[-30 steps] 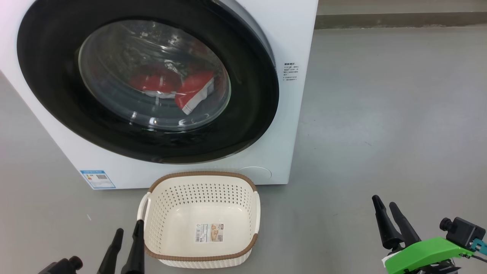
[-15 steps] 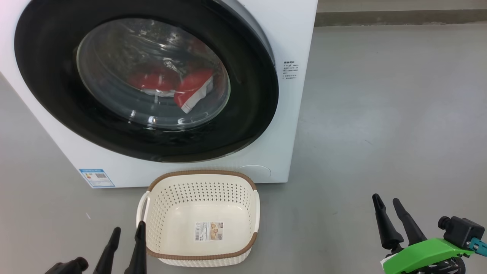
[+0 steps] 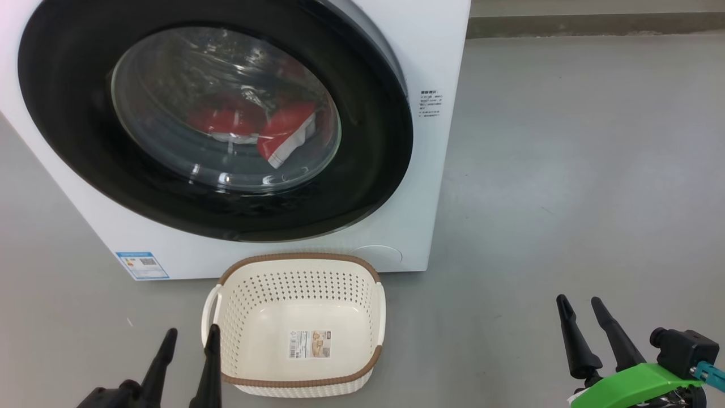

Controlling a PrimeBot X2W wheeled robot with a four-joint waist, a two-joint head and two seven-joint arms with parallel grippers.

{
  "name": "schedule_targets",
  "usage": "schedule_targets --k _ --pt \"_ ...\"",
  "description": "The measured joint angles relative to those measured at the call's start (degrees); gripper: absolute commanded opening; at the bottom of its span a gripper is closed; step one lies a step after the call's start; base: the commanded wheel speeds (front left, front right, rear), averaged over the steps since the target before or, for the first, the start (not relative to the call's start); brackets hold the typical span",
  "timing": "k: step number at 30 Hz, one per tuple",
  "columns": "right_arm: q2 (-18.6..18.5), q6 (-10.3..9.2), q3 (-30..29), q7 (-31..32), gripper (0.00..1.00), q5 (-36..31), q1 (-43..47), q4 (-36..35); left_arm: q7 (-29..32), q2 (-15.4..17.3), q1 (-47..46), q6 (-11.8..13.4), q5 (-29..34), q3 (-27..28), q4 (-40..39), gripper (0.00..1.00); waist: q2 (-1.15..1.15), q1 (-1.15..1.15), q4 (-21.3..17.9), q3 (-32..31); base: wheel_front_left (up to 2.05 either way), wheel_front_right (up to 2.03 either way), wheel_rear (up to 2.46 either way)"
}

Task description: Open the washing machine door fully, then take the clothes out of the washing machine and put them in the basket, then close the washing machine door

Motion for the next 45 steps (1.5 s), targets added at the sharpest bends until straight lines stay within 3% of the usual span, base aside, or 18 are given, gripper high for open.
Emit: schedule_targets --k 26,45 --pt "0.05 0.0 -1.76 -4.28 1.0 -15.11 2.17 -2.19 -4.43 0.07 1.33 -0.3 14.89 0.31 -0.35 1.0 0.0 0.0 -0.27 -0.14 0.0 0.0 0.0" --pt "0.48 0.0 -2.21 -4.53 1.0 -14.25 2.49 -3.23 -4.43 -0.11 1.34 -1.69 15.24 0.96 0.63 1.0 0.0 0.0 -0.4 -0.1 0.0 0.0 0.0"
